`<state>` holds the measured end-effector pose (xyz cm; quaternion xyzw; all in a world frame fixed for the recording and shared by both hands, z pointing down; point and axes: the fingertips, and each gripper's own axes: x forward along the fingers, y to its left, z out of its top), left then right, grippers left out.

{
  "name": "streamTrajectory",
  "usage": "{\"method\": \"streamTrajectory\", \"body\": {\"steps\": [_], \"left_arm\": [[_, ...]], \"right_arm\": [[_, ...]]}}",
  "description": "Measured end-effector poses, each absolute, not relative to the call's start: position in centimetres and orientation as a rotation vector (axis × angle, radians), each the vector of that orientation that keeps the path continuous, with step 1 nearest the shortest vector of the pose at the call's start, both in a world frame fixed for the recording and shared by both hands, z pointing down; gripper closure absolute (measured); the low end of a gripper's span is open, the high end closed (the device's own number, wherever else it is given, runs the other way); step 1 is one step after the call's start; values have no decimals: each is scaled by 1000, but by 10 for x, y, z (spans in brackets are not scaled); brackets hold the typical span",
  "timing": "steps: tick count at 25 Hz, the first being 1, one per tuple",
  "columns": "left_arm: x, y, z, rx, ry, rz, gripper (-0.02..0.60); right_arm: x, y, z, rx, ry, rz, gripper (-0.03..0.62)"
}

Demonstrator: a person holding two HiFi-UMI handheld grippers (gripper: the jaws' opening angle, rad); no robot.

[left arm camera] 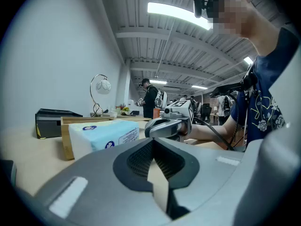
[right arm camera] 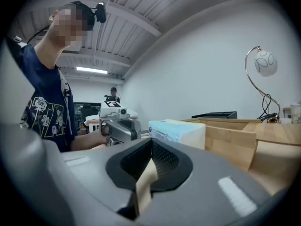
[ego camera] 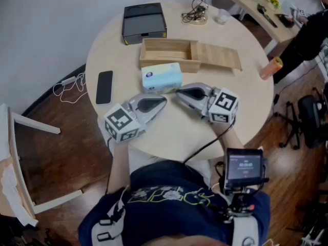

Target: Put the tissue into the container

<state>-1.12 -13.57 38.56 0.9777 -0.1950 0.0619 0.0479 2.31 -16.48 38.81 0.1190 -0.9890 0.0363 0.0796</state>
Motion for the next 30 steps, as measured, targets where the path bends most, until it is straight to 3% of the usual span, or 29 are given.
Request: {"method": "streamTrajectory", "body": {"steps": [30], "left_arm": [[-10,-135,384,2998,-576,199,578]], "right_arm": [[23,-166,387,383,-2951,114,591]]}}
